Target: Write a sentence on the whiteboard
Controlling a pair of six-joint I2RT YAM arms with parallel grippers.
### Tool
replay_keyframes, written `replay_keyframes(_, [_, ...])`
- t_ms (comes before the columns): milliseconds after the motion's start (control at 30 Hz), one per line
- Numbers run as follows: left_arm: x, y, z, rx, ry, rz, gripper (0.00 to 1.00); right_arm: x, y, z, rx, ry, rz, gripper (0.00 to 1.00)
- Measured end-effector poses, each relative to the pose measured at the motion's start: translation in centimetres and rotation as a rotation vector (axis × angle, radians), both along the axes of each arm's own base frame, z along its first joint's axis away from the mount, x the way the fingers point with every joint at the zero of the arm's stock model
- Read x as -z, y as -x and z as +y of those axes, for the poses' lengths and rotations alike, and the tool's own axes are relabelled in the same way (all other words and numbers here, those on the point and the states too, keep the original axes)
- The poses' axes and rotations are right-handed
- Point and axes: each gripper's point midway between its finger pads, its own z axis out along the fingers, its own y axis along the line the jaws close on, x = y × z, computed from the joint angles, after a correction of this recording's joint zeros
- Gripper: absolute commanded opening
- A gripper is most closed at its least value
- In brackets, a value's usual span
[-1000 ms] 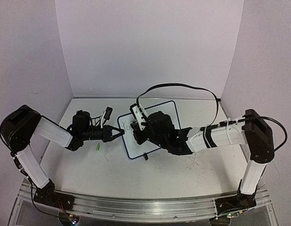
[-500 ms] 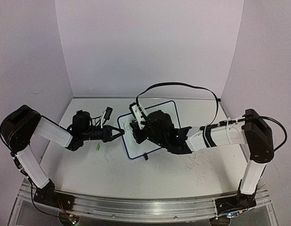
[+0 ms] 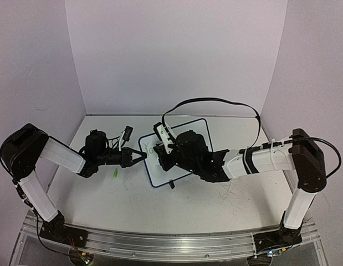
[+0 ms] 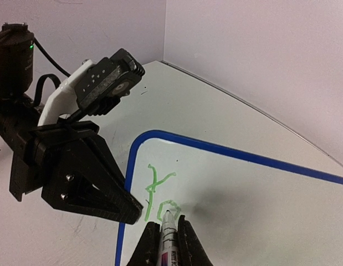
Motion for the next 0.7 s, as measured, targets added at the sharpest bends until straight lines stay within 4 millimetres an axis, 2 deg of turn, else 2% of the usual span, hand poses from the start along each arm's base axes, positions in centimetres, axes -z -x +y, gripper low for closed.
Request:
replay_keyframes(133, [0.0, 0.0, 0.0, 0.002, -0.002, -0.007, 0.0, -1.2, 0.9, -0.8, -0.027, -0.019, -0.002, 0.0])
replay_keyframes(267, [0.1, 0.0, 0.0, 0.004, -0.006, -0.016, 0.0, -2.8, 0.7, -1.2, -0.042, -0.041, -0.022, 0.0])
replay_keyframes(533, [0.1, 0.0, 0.0, -0.002, -0.009, -0.019, 0.0, -2.7, -1.2, -2.5, -0.027, -0.032, -0.021, 0.0])
replay_keyframes(700, [0.1, -0.1, 0.0, -0.004, -0.01, -0.019, 0.0, -2.5, -0.9, -2.3, -0.05, -0.004, -0.037, 0.0])
